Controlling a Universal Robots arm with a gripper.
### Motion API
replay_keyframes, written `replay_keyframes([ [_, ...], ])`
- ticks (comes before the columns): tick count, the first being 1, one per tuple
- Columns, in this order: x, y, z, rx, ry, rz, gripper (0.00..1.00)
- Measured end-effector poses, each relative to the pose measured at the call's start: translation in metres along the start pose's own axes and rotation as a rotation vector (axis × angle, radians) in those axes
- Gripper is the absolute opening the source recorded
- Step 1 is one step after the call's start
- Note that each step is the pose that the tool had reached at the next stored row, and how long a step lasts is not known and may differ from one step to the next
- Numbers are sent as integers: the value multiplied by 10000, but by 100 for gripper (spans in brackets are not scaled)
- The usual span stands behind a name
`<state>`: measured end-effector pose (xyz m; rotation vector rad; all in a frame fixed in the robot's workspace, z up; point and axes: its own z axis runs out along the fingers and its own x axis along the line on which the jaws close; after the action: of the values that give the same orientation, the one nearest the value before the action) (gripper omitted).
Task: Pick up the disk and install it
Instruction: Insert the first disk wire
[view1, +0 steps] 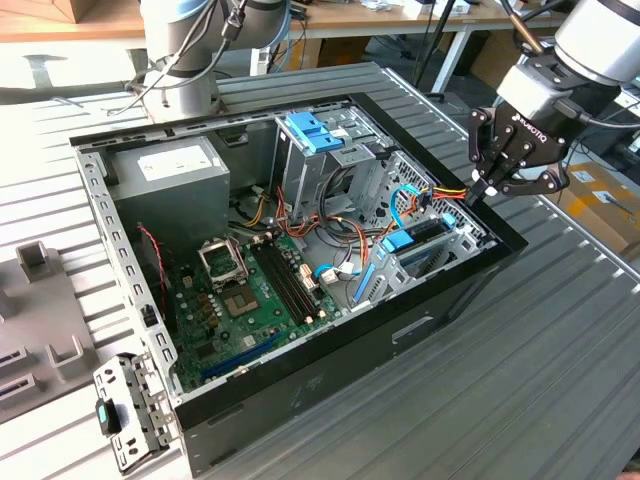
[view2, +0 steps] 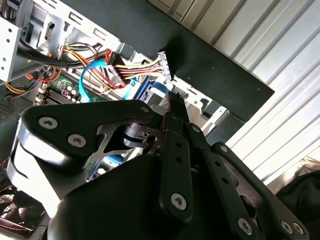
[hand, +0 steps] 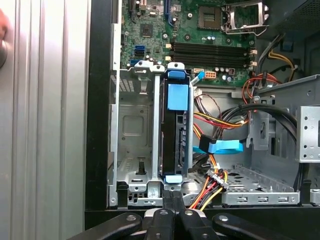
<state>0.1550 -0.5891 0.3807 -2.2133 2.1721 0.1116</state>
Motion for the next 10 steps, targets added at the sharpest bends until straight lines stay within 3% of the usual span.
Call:
replay_keyframes([
  [10, 0, 0, 0, -28, 8, -361, 11],
])
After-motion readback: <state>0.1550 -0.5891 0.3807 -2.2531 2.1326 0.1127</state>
